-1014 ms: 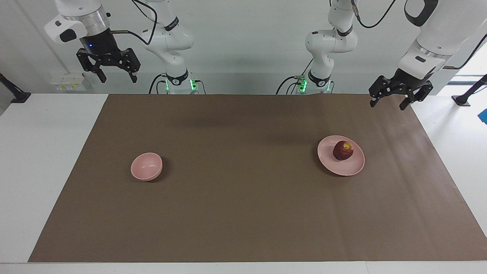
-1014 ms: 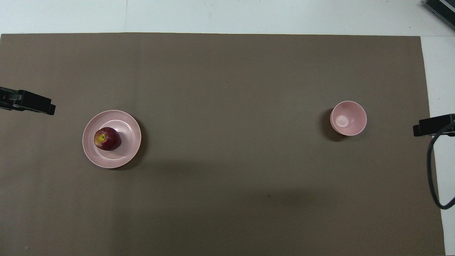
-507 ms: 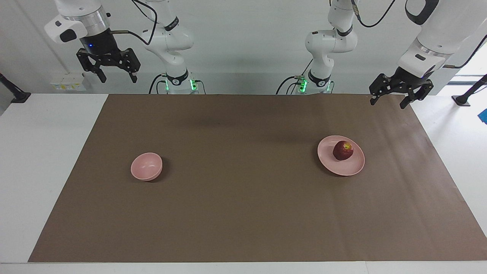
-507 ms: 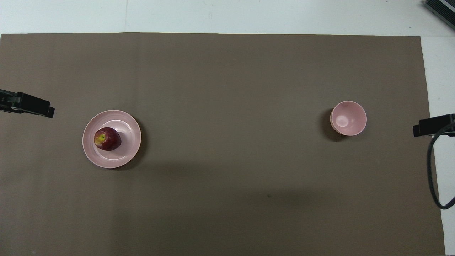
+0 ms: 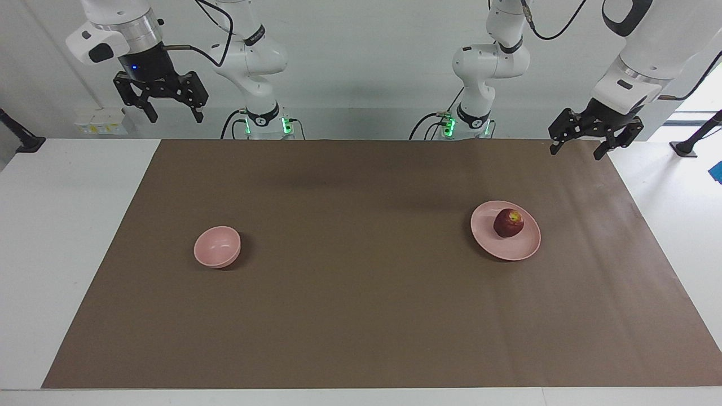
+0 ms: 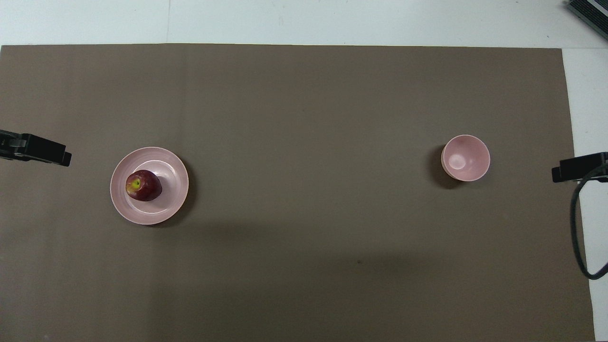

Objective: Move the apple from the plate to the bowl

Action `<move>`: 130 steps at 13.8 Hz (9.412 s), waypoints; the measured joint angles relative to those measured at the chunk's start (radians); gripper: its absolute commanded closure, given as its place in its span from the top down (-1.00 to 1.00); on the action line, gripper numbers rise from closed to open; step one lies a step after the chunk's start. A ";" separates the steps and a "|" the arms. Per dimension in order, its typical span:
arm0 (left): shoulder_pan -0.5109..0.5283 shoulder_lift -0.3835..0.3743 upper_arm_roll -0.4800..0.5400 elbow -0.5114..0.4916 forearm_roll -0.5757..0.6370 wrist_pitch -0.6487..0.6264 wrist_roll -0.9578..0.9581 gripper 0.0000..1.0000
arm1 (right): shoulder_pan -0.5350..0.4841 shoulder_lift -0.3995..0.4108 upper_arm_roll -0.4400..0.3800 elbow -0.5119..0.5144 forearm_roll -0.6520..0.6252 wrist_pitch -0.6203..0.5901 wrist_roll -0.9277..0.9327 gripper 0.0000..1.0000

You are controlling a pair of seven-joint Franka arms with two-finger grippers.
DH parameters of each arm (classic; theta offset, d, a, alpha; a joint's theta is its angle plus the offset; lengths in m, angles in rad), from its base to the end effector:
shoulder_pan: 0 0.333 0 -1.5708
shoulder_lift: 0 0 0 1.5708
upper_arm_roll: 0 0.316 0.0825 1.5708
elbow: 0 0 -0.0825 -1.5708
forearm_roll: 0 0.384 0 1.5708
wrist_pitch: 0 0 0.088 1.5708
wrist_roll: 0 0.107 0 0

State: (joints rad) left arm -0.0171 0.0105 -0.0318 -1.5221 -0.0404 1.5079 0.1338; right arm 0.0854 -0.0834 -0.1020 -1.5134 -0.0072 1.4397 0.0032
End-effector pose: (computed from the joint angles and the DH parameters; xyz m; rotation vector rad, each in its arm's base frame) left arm 0.5508 -0.0314 0.6362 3.0865 -0.2859 -0.0356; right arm 0.5136 -0.0122 0.6840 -3.1401 0.0321 -0.0146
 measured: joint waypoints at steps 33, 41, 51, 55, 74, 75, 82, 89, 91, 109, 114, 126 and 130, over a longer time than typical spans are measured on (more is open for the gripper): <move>-0.032 0.131 -0.020 -0.629 0.000 0.718 0.004 -0.39 | 0.101 0.183 0.008 -0.353 0.435 0.416 -0.051 1.00; -0.083 0.139 -0.021 -0.457 -0.001 0.473 -0.110 -1.00 | 0.100 0.170 0.005 -0.396 0.742 0.416 -0.051 1.00; -0.084 0.176 -0.023 -0.284 -0.392 0.359 -0.244 -1.00 | 0.089 0.158 0.004 -0.400 1.068 0.407 -0.036 1.00; -0.191 0.186 -0.085 -0.247 -0.432 0.344 -0.293 -1.00 | 0.098 0.151 0.007 -0.410 1.156 0.407 0.040 1.00; -0.348 0.229 -0.105 -0.149 -0.885 0.336 -0.872 -1.00 | -0.041 0.060 0.001 -0.553 1.240 0.197 -0.244 1.00; -0.338 0.229 -0.105 -0.149 -0.894 0.330 -0.874 -1.00 | -0.041 0.047 0.001 -0.573 1.242 0.198 -0.290 1.00; -0.321 0.232 -0.115 -0.149 -1.044 0.323 -1.010 -1.00 | 0.061 0.003 0.007 -0.629 1.351 0.387 -0.402 1.00; -0.322 0.240 -0.173 -0.150 -1.220 0.388 -1.156 -1.00 | 0.106 0.003 0.010 -0.633 1.387 0.430 -0.394 1.00; -0.322 0.251 -0.175 -0.166 -1.296 0.389 -1.158 -1.00 | 0.111 0.002 0.010 -0.633 1.405 0.430 -0.372 1.00; -0.319 0.289 -0.210 -0.178 -1.448 0.385 -1.190 -0.07 | 0.129 0.000 0.009 -0.631 1.425 0.417 -0.163 -1.00; -0.322 0.287 -0.216 -0.171 -1.404 0.401 -1.176 1.00 | 0.022 0.005 0.004 -0.614 1.294 0.300 -0.153 -1.00; -0.224 0.289 -0.189 -0.173 -0.902 0.381 -1.165 1.00 | -0.145 0.148 0.000 -0.402 0.415 0.374 -0.266 -1.00; -0.164 0.289 -0.187 -0.173 -0.630 0.310 -1.020 1.00 | -0.075 0.192 0.003 -0.391 0.139 0.542 -0.255 -1.00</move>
State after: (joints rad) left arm -0.1809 0.2995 -0.2192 -1.6948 -0.6707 1.8177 -0.8861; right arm 0.0101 0.1081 -0.0993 -1.9045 0.1319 1.9819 -0.2518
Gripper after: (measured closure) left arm 0.000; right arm 0.123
